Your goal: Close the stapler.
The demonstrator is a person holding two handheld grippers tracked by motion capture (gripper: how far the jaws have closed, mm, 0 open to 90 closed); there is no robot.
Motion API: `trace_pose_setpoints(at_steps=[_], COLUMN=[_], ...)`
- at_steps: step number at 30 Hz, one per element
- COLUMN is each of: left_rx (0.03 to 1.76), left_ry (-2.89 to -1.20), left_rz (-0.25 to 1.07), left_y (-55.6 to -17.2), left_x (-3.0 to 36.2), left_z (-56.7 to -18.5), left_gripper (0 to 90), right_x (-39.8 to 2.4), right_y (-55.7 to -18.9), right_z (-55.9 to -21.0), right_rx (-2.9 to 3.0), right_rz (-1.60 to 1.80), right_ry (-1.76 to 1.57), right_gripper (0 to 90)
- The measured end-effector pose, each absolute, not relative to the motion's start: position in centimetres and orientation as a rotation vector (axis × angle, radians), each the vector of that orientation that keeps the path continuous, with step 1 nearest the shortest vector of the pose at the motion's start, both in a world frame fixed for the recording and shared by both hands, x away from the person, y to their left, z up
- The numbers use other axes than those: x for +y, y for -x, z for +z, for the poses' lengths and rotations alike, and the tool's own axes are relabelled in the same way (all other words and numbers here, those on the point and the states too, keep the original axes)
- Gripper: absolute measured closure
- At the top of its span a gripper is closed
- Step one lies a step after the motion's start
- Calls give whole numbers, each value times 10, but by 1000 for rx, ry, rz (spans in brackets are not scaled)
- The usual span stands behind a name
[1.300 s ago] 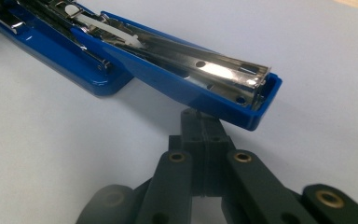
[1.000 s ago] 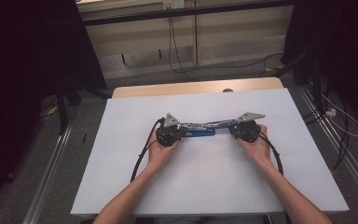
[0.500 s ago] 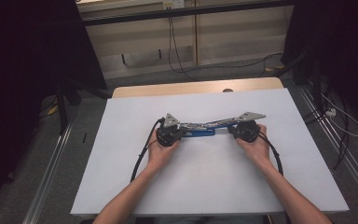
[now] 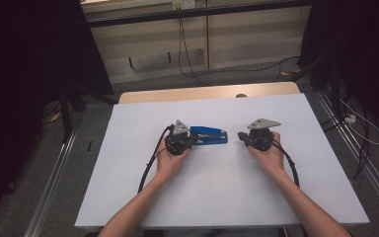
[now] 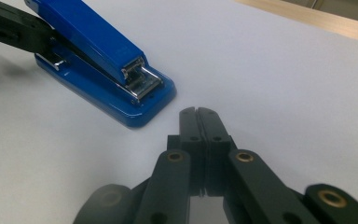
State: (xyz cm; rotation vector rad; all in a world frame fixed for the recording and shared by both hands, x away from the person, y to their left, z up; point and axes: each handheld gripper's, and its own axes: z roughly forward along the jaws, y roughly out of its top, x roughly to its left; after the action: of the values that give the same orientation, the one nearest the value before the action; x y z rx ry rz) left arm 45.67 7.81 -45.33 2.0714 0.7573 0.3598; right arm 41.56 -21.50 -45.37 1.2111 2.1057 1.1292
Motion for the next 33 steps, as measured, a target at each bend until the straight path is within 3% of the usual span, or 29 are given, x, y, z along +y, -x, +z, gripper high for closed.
trace_pose_setpoints(at_steps=[20, 26, 31, 33], left_rx=[764, 780, 801, 820], left_ry=[-2063, -2061, -2043, -2037], left_rz=[344, 332, 315, 303], left_y=[-450, -449, -447, -447], left_x=[81, 86, 92, 94], left_z=[-446, -446, -444, -444], left_gripper=[810, 722, 667, 589], right_x=[-221, -220, -222, -222], right_y=[-412, -410, -409, -408], right_z=[-450, -448, -446, -446], right_rx=[2057, 2043, 2033, 2039], right_rz=[1237, 1270, 1296, 1299], right_ry=[-1225, -1240, -1260, -1272], right_gripper=[779, 700, 568, 499])
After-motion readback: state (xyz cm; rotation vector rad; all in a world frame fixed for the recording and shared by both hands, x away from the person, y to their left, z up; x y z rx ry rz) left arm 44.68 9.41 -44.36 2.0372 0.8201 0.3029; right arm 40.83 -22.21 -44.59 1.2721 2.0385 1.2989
